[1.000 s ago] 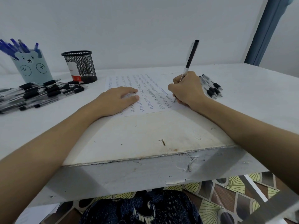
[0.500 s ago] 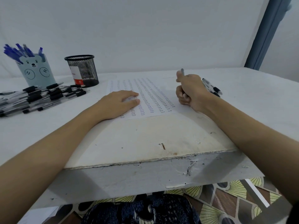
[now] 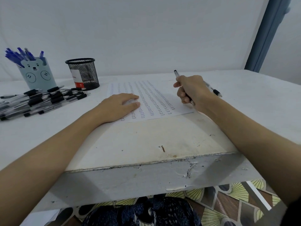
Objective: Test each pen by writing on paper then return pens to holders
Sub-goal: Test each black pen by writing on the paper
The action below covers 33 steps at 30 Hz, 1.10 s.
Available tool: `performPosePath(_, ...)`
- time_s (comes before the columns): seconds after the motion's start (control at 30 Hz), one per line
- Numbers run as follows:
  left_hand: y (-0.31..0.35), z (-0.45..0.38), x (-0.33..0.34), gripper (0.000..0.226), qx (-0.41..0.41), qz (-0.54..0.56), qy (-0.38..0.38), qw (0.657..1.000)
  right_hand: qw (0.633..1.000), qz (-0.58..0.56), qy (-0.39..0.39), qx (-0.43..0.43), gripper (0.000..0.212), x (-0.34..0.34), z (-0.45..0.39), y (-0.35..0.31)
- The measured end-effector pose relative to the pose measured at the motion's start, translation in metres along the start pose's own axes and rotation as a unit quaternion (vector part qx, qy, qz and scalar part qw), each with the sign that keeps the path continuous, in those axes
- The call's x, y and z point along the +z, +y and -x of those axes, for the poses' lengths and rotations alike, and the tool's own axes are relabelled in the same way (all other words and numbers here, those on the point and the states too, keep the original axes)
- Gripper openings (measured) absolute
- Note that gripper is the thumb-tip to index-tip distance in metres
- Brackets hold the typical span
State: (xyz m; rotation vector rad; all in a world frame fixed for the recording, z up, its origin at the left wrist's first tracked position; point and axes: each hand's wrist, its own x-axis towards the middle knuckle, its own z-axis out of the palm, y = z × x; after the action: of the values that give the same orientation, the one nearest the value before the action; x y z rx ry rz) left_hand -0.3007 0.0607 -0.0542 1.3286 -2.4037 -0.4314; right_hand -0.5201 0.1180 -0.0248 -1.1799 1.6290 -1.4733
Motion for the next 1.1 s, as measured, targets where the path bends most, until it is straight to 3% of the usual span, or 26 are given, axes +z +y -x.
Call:
performPosePath(0.07,0.000,0.000,0.000,0.045,-0.002,0.003,0.000,1.000,0.980,0.171,0.063,-0.080,0.029,-0.002,-0.005,0.004)
performPosePath(0.13,0.001,0.001,-0.001,0.044,-0.003,0.008,-0.003,1.000,0.935,0.316,0.095,-0.133,0.034,-0.006,-0.009,0.009)
performPosePath(0.23,0.002,0.002,-0.003,0.042,-0.001,0.016,-0.011,1.000,0.882,0.431,0.102,-0.161,0.026,-0.011,-0.010,0.015)
performPosePath(0.37,0.000,0.003,-0.007,0.042,-0.001,0.030,-0.019,0.999,0.847,0.489,0.124,-0.168,0.010,-0.016,-0.009,0.018)
performPosePath(0.43,-0.001,0.003,-0.007,0.042,-0.001,0.032,-0.019,0.999,0.837,0.505,0.143,-0.154,0.020,-0.018,-0.010,0.018)
performPosePath(0.53,-0.001,0.004,-0.006,0.042,0.004,0.039,-0.010,0.999,0.834,0.516,0.138,-0.136,0.026,-0.021,-0.009,0.020)
performPosePath(0.63,-0.002,0.009,-0.009,0.041,0.021,0.040,0.016,0.999,0.828,0.516,0.144,-0.166,0.004,-0.018,-0.010,0.018)
performPosePath(0.73,-0.010,0.019,-0.019,0.040,0.029,0.023,0.030,0.999,0.843,0.477,0.152,-0.196,0.015,-0.009,-0.006,0.007)
performPosePath(0.9,-0.053,0.065,-0.051,0.033,0.006,-0.037,0.054,0.998,0.867,0.413,0.017,-0.278,0.015,0.046,0.010,-0.036)
performPosePath(1.03,-0.094,0.109,-0.077,0.022,-0.034,-0.046,0.124,0.991,0.846,0.397,-0.135,-0.330,0.012,0.129,0.017,-0.051)
performPosePath(1.1,-0.110,0.128,-0.087,0.017,-0.050,-0.038,0.167,0.984,0.832,0.381,-0.210,-0.344,0.025,0.173,0.022,-0.050)
